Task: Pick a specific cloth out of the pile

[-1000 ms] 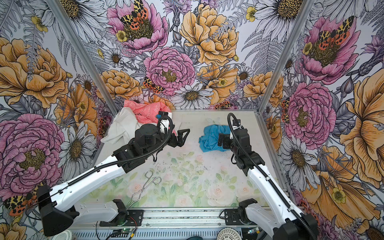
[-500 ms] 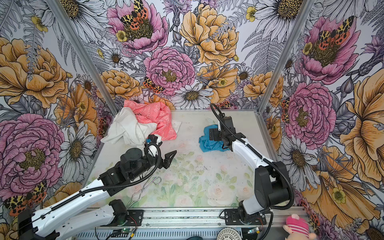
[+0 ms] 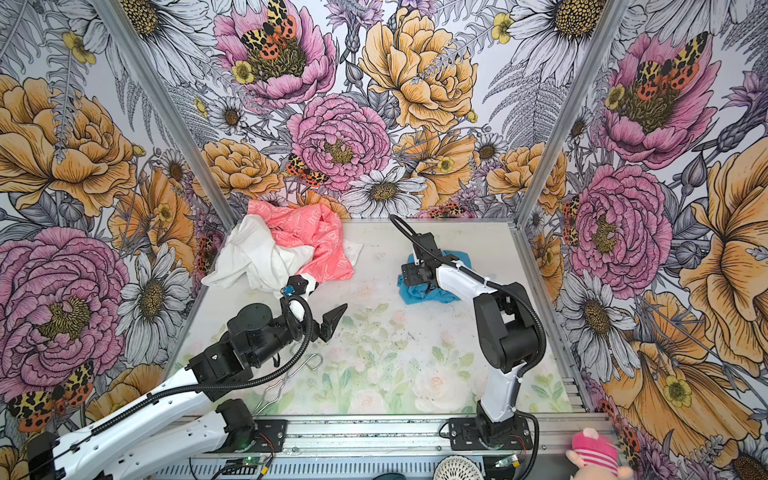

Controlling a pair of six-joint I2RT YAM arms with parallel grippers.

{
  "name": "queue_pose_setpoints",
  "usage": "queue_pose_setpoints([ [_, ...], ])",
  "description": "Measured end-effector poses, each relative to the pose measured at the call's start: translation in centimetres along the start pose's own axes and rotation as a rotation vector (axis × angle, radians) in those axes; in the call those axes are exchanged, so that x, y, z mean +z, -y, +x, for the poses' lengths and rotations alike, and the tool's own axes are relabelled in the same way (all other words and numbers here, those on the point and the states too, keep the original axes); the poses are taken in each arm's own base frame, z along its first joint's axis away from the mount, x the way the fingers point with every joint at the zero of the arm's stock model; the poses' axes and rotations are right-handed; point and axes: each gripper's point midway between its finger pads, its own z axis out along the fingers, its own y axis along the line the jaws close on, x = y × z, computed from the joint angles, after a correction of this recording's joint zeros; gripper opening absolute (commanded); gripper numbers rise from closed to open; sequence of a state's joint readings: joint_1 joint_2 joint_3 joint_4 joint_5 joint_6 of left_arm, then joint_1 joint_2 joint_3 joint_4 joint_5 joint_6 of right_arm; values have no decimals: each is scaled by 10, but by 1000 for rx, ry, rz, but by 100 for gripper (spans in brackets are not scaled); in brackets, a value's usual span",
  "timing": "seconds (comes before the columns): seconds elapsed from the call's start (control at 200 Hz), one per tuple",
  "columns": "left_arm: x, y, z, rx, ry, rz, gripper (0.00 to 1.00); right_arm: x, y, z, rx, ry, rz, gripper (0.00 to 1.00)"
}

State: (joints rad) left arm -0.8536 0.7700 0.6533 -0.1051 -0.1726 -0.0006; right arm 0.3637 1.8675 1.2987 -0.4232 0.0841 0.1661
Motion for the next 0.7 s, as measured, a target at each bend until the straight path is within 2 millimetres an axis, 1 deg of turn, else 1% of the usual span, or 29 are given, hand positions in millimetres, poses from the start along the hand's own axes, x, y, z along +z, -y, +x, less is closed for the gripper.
queue_pose_setpoints([
  [0.09,0,0,0,0,0,0,99,12,1,6,-11,-38,22,81],
  [0.195,1,0,1,1,-3,0,99,25,5,18,-25,-89,56,78],
  [0.27,2,0,3,2,-10,0,99,32,8,24,-31,-121,76,75],
  [0.355,3,0,4,2,-13,0,99,35,10,24,-33,-140,92,69],
  [0.44,3,0,4,2,-12,0,99,37,11,23,-38,-153,103,59],
  [0.515,3,0,4,2,-12,0,99,38,12,22,-34,-160,111,47],
  [0.63,3,0,4,2,-12,0,99,38,19,22,-21,-171,121,24],
  [0.701,3,0,4,2,-11,0,98,38,26,23,-9,-177,129,15],
])
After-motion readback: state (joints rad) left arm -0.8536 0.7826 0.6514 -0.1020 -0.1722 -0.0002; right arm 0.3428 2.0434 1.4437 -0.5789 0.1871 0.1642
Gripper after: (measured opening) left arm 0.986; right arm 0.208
